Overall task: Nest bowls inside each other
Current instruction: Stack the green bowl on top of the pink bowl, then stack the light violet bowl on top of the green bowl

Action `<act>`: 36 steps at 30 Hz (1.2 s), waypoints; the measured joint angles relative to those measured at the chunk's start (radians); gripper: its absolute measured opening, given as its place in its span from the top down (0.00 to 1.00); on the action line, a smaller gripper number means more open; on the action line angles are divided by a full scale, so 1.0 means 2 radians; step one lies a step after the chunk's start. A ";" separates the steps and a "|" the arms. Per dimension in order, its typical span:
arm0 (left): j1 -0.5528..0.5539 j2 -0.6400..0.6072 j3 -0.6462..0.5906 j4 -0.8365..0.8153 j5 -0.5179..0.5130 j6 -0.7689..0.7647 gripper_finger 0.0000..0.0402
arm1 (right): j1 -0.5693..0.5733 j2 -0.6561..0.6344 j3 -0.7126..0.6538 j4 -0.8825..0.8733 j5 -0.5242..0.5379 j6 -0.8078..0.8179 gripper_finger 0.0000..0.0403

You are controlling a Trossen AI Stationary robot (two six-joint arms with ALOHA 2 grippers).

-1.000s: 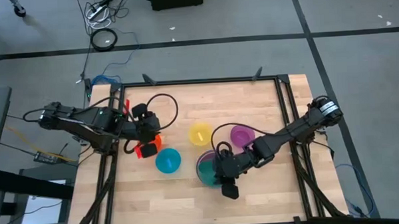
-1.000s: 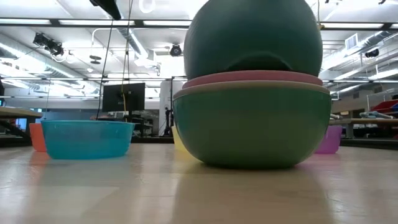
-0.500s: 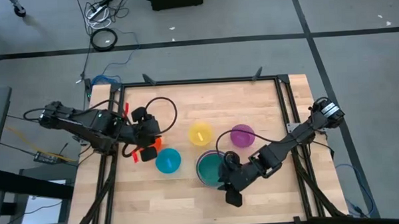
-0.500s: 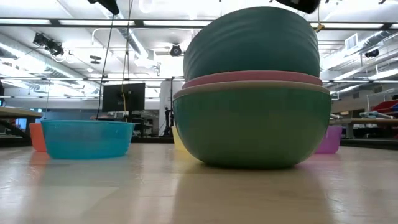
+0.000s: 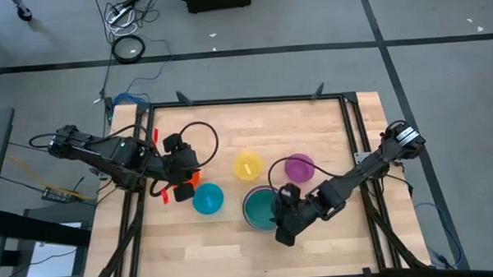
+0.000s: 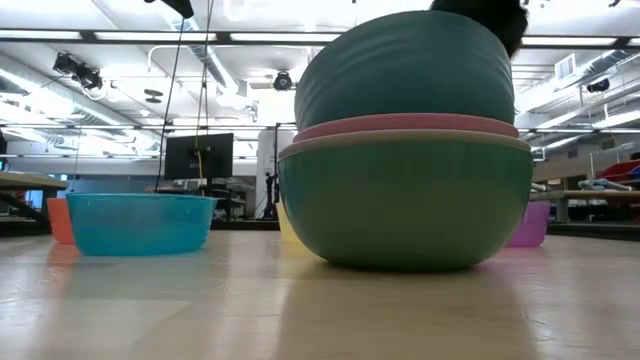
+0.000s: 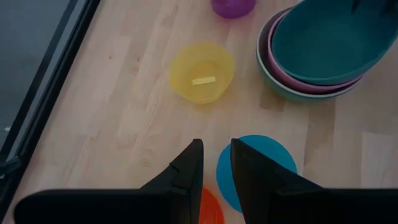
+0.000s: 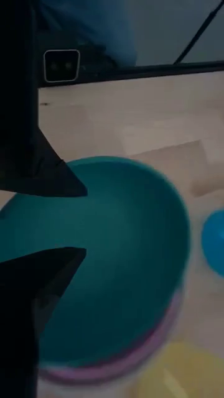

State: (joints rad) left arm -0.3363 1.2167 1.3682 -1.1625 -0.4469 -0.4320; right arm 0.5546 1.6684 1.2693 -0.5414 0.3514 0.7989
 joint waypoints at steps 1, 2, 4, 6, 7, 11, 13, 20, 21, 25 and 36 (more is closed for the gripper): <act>0.000 0.000 0.000 0.000 0.000 0.000 0.78 | -0.001 0.000 -0.009 0.008 -0.006 0.006 0.68; 0.000 0.000 0.000 0.000 0.000 0.000 0.78 | -0.001 0.001 -0.017 0.012 -0.010 0.011 0.68; 0.000 0.000 0.000 0.000 0.000 0.000 0.78 | 0.000 0.001 -0.029 0.020 -0.018 0.023 0.68; 0.000 0.000 0.000 0.000 0.000 0.000 0.78 | 0.001 0.001 -0.035 0.018 -0.018 0.029 0.68; 0.000 0.000 0.000 0.000 0.000 0.000 0.78 | 0.001 0.001 -0.035 0.015 -0.016 0.031 0.68; 0.000 0.000 0.000 0.000 -0.001 -0.001 0.78 | 0.001 -0.001 -0.026 0.019 0.011 0.016 0.68; 0.000 0.000 0.000 0.000 -0.002 -0.004 0.78 | 0.001 -0.001 -0.021 0.031 0.023 0.006 0.68; 0.000 0.000 0.000 -0.001 -0.002 -0.008 0.78 | 0.001 -0.004 -0.020 0.020 0.044 0.000 0.69; 0.000 0.000 0.000 -0.001 -0.002 -0.008 0.78 | 0.000 -0.006 -0.020 -0.008 0.063 0.007 0.69; 0.000 0.000 0.000 -0.001 -0.003 -0.012 0.78 | -0.016 -0.009 -0.020 -0.149 0.128 0.068 0.69; 0.000 0.000 0.000 -0.001 -0.018 -0.010 0.78 | -0.098 -0.010 -0.021 -0.301 -0.012 0.122 0.65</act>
State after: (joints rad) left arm -0.3359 1.2171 1.3685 -1.1641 -0.4823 -0.4530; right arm 0.3580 1.6493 1.2274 -1.1441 0.3269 1.0419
